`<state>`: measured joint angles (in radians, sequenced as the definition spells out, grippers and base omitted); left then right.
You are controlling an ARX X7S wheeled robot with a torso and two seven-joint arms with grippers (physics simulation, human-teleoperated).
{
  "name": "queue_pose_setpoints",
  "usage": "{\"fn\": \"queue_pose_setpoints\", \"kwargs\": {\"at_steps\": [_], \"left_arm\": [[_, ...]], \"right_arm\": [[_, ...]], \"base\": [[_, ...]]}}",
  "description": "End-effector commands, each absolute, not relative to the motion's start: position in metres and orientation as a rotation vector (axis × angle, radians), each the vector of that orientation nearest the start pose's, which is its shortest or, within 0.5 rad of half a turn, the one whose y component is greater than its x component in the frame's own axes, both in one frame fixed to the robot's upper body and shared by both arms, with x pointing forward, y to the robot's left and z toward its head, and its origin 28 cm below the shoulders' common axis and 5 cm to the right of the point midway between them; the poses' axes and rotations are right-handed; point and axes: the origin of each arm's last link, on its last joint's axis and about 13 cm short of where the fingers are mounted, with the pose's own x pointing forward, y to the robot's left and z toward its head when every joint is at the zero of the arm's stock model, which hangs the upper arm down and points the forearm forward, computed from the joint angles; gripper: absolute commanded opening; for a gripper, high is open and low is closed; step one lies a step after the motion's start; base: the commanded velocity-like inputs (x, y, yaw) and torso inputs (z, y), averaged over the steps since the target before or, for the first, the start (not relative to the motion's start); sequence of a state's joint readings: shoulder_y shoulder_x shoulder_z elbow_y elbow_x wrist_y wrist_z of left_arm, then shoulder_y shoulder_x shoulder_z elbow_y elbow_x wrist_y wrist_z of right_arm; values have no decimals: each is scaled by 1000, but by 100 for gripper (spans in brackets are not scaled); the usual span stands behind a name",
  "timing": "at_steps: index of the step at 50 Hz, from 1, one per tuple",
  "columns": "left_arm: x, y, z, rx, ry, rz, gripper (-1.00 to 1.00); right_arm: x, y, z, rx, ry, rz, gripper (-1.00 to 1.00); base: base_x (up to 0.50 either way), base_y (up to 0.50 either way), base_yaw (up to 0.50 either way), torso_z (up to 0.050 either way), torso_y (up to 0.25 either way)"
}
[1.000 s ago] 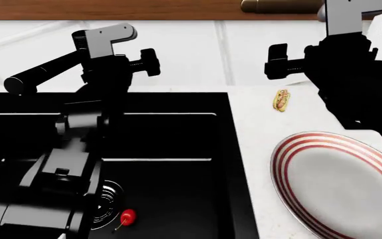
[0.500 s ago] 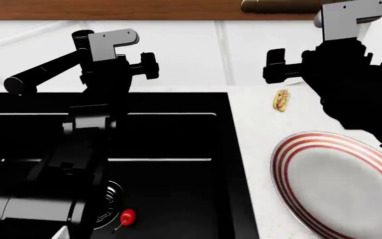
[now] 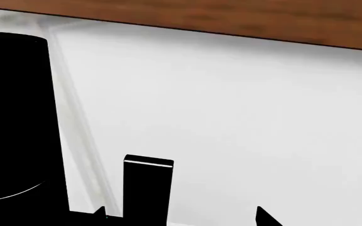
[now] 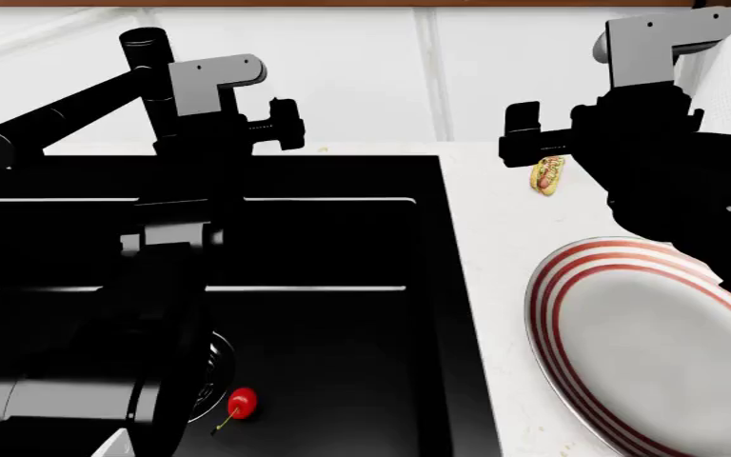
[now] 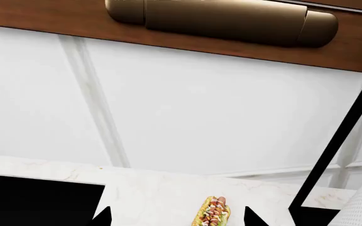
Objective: Pick the cherry from the counter and place it in the sink. Then turn on the sink faucet.
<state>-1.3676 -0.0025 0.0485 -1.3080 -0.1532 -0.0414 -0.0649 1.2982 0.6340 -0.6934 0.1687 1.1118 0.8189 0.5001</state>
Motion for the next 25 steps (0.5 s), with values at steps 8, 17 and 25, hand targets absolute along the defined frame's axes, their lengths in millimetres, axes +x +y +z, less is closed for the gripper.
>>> {"fn": "queue_pose_setpoints", "kwargs": {"at_steps": [8,17,25], "left_arm": [[438,204,214,-115,-70,80,100],[438,201,213,-83,-80,50,100],[437,202,207,-72,-69,46,100]], "right_arm": [[342,-156,276,-125,144,7,100],[341,-155,275,-128,143,12,100],[341,-155,275,-127,144,15,100]], "base": [[0,0,0,0,0],[0,0,0,0,0],[0,0,0,0,0]]}}
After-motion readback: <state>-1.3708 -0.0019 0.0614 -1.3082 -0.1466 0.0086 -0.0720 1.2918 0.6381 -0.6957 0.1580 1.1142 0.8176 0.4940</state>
